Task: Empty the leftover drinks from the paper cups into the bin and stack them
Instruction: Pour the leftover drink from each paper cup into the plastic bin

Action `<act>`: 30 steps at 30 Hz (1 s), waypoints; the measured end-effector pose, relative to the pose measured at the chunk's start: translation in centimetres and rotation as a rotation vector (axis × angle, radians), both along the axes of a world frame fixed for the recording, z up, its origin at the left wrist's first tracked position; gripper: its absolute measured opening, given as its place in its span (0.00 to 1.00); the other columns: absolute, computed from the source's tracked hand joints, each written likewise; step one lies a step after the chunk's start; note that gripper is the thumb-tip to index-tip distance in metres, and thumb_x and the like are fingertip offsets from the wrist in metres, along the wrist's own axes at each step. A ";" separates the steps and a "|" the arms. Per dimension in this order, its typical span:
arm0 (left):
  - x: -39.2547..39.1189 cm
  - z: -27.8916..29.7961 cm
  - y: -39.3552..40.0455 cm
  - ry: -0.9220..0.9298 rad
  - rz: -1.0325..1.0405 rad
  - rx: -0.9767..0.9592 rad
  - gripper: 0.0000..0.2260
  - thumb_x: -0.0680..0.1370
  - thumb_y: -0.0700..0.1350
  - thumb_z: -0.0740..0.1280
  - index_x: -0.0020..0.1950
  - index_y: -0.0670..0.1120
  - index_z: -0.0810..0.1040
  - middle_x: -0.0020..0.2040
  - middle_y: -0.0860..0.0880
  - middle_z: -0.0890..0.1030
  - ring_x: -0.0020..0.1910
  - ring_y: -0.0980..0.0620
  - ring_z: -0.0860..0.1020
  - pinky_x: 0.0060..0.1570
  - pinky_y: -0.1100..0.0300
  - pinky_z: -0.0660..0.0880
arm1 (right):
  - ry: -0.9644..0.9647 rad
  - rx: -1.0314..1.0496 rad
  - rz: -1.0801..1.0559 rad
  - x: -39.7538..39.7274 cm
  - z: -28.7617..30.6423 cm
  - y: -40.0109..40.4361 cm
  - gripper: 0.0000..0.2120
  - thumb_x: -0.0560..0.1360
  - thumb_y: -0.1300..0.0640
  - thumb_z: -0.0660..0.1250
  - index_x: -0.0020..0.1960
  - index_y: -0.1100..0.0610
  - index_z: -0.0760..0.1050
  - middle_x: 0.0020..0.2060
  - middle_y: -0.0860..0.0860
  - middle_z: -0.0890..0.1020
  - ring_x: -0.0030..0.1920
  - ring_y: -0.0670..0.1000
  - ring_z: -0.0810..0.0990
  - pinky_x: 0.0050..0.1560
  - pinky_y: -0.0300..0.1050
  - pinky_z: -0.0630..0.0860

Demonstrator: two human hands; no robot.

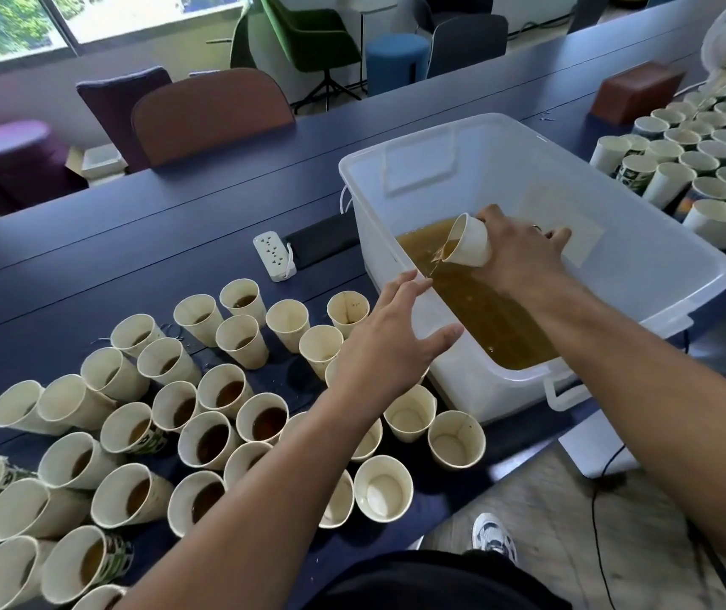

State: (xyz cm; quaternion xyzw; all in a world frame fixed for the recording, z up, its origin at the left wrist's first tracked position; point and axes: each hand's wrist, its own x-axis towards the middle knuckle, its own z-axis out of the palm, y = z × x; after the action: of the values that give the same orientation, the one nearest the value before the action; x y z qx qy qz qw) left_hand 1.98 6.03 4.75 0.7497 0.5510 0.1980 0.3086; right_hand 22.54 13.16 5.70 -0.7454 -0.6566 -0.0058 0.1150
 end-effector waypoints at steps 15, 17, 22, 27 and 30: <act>0.0 -0.2 0.0 0.003 0.002 0.008 0.31 0.77 0.66 0.67 0.76 0.62 0.63 0.79 0.67 0.55 0.61 0.52 0.79 0.60 0.45 0.78 | -0.062 0.031 -0.001 -0.1 -0.3 0.1 0.28 0.71 0.53 0.76 0.66 0.52 0.66 0.55 0.57 0.75 0.54 0.61 0.77 0.58 0.61 0.65; 0.0 -0.2 -0.1 0.004 0.001 0.008 0.31 0.77 0.66 0.67 0.76 0.62 0.63 0.79 0.67 0.55 0.61 0.52 0.79 0.60 0.45 0.78 | -0.036 0.033 0.001 -0.2 -0.2 0.1 0.30 0.71 0.54 0.76 0.66 0.51 0.63 0.56 0.58 0.75 0.55 0.61 0.78 0.58 0.61 0.65; 0.0 0.0 -0.2 0.013 0.005 0.010 0.30 0.77 0.67 0.67 0.76 0.62 0.62 0.79 0.67 0.55 0.59 0.52 0.80 0.59 0.46 0.78 | -0.005 0.064 -0.010 -0.4 0.0 0.0 0.30 0.71 0.58 0.75 0.64 0.53 0.59 0.55 0.59 0.76 0.53 0.60 0.78 0.58 0.59 0.64; 0.1 -0.1 -0.1 0.017 0.007 0.015 0.31 0.77 0.67 0.67 0.77 0.62 0.62 0.79 0.67 0.54 0.59 0.52 0.80 0.59 0.45 0.78 | -0.060 0.061 -0.003 -0.4 0.0 0.0 0.31 0.70 0.58 0.76 0.65 0.53 0.61 0.54 0.59 0.76 0.54 0.61 0.78 0.58 0.61 0.65; 0.1 -0.3 -0.1 0.019 0.013 0.013 0.31 0.76 0.67 0.67 0.76 0.63 0.62 0.79 0.66 0.54 0.60 0.52 0.80 0.58 0.44 0.79 | -0.081 0.069 0.001 -0.5 0.1 0.0 0.31 0.70 0.59 0.76 0.65 0.53 0.62 0.54 0.59 0.77 0.55 0.60 0.77 0.58 0.61 0.65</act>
State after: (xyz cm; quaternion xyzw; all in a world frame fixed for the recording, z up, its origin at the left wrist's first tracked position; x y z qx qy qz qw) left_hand 2.12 5.94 4.49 0.7498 0.5575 0.1966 0.2972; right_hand 22.04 13.15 5.81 -0.7399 -0.6604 -0.0588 0.1141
